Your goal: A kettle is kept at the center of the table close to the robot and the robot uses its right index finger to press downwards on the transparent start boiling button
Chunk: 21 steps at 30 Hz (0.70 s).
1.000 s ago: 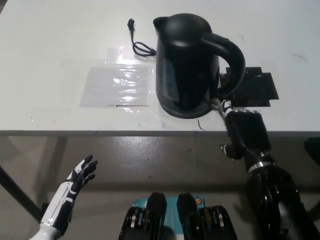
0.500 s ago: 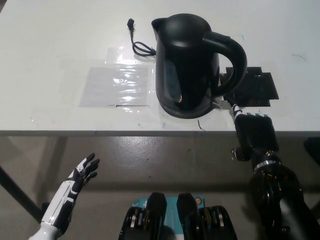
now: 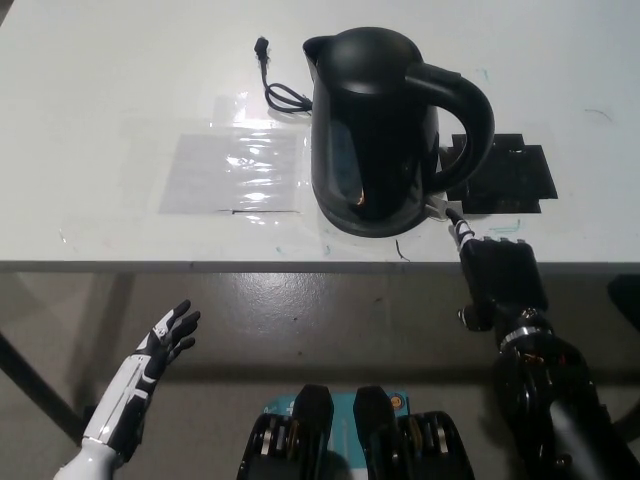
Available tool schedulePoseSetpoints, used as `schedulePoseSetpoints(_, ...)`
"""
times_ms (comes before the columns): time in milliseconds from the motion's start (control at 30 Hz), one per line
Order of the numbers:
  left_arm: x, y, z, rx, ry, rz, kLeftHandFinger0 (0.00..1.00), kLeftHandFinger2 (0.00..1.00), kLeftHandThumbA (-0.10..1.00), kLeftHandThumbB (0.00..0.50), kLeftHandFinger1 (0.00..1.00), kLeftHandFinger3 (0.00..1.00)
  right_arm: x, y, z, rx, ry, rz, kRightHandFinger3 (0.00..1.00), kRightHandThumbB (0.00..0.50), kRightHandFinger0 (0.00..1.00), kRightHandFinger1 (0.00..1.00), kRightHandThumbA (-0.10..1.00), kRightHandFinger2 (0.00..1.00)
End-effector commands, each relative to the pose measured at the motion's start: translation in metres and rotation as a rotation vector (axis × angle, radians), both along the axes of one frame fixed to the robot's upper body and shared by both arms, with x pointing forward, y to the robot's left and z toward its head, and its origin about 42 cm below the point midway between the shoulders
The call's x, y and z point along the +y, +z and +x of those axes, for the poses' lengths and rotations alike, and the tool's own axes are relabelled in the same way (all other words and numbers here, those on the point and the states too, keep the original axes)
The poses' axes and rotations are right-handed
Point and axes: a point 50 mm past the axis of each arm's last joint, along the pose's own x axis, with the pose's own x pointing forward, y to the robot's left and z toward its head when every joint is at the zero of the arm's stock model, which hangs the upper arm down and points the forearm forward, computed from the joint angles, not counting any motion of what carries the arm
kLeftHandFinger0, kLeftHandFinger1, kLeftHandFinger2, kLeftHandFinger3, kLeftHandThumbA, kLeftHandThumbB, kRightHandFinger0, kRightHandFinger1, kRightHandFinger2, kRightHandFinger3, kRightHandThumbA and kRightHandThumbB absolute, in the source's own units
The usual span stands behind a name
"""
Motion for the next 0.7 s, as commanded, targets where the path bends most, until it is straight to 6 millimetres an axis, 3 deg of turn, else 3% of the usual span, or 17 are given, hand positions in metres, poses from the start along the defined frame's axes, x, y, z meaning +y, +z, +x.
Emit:
schedulePoseSetpoints(0, 0.002, 0.017, 0.003, -0.074, -0.025, 0.017, 1.0, 1.0, 1.0, 0.341, 1.0, 1.0, 0.006, 0.019, 0.014, -0.06, 0.023, 0.007, 1.0, 0.356, 0.0, 0.0, 1.0, 0.03)
schedulePoseSetpoints(367, 0.002, 0.018, 0.004, -0.077, -0.03, 0.016, 1.0, 1.0, 1.0, 0.342, 1.0, 1.0, 0.009, 0.024, 0.025, -0.034, 0.016, 0.018, 1.0, 0.353, 0.0, 0.0, 1.0, 0.07)
schedulePoseSetpoints(667, 0.001, 0.019, 0.003, -0.079, -0.038, 0.017, 1.0, 1.0, 1.0, 0.328, 1.0, 1.0, 0.008, 0.027, 0.03, -0.05, 0.014, 0.028, 1.0, 0.353, 0.0, 0.0, 1.0, 0.02)
